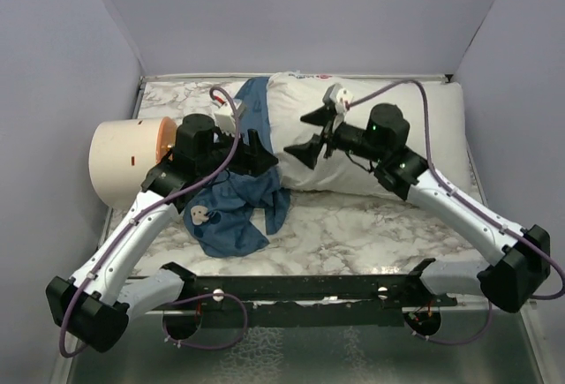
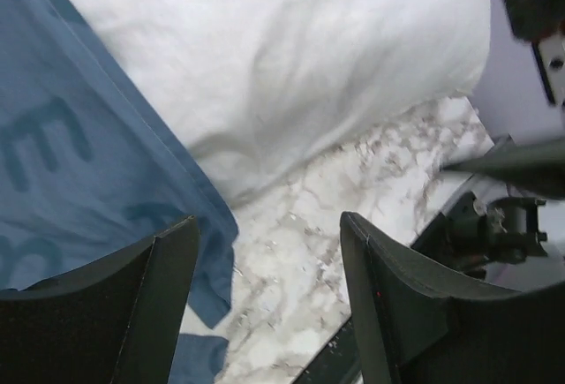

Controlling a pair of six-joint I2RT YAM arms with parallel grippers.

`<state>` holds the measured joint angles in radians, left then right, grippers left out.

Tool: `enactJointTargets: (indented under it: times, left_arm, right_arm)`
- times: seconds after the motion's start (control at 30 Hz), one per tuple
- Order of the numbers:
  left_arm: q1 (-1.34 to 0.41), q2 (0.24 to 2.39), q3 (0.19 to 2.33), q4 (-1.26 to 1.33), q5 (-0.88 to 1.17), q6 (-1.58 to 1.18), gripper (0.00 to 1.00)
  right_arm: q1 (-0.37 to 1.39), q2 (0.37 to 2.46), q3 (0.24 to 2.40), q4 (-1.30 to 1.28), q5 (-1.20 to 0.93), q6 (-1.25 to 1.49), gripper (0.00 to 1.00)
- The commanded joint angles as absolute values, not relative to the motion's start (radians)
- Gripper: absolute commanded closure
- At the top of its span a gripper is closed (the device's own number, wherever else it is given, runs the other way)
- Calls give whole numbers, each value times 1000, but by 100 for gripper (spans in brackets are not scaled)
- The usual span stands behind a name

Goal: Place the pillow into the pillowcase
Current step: Stuff the pillow into the pillowcase.

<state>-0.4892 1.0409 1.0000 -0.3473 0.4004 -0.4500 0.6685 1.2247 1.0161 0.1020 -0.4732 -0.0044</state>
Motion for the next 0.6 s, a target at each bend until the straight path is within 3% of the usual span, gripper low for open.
enactJointTargets:
  times: [0.0, 0.1, 0.4, 0.47, 0.57]
  left_arm:
    - [-421, 1073, 1076, -445, 335, -337, 33]
    - [-376, 1094, 1078, -397, 371, -359, 33]
    - [-323, 1029, 1005, -345, 377, -393, 33]
    - [-317, 992, 982, -353, 367, -399, 33]
    - [-309, 937, 939, -358, 349, -411, 33]
  right_arm:
    - [525, 1415, 1247, 72, -440, 89, 9]
    - [462, 1584, 1430, 27, -432, 119, 9]
    - [422, 2240, 2277, -453, -351, -17, 9]
    - [422, 2325, 2339, -516, -358, -35, 9]
    - [422, 2277, 2174, -471, -374, -46, 17]
